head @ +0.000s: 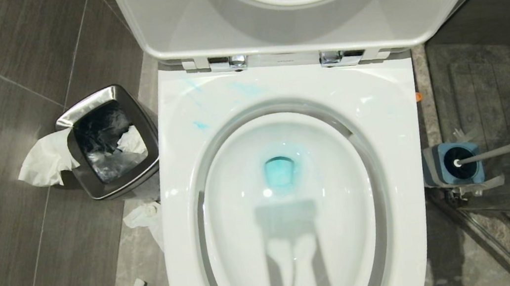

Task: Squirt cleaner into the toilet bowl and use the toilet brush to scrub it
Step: Scrub the toilet bowl

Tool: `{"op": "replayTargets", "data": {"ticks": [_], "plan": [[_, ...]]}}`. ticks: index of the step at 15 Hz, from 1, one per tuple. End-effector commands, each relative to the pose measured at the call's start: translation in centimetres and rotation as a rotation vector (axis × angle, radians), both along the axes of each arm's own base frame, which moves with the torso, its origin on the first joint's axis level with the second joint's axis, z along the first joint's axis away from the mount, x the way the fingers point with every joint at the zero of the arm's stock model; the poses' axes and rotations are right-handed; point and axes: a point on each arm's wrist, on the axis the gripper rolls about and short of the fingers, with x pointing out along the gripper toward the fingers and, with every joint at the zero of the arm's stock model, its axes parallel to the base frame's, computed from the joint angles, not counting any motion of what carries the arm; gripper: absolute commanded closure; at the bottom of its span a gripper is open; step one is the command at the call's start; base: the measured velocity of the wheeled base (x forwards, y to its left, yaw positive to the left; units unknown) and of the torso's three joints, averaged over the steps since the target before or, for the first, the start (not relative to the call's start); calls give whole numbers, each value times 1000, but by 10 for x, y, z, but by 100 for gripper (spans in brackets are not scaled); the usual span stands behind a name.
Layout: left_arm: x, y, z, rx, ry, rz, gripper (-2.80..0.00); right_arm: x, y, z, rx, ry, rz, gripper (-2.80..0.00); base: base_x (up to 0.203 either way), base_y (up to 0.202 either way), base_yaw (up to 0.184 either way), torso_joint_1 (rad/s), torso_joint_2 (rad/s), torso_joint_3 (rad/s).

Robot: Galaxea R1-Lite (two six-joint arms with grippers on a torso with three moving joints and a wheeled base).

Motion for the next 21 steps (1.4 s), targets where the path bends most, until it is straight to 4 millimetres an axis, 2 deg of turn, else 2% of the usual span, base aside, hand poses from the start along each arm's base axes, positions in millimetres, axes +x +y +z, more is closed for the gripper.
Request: {"op": "replayTargets", "data": {"ticks": [1,4,5,8,13,17,21], "plan": [[0,0,0,0,2,0,0,8,-3,-12,17,67,-23,0,0,0,0,0,0,0],[0,0,0,0,2,0,0,11,-4,-14,19,78,-23,0,0,0,0,0,0,0],[0,0,0,0,3,0,0,12,-5,-15,17,81,-24,-280,0,0,0,0,0,0],[0,0,0,0,2,0,0,22,-8,-10,13,52,-26,-280,0,0,0,0,0,0],[0,0,0,0,2,0,0,54,-24,1,14,-10,-63,-280,0,0,0,0,0,0],[0,0,0,0,2,0,0,73,-30,-1,-1,-69,-64,-280,0,0,0,0,0,0],[0,0,0,0,2,0,0,91,-36,6,-32,-147,-56,-280,0,0,0,0,0,0]]}}
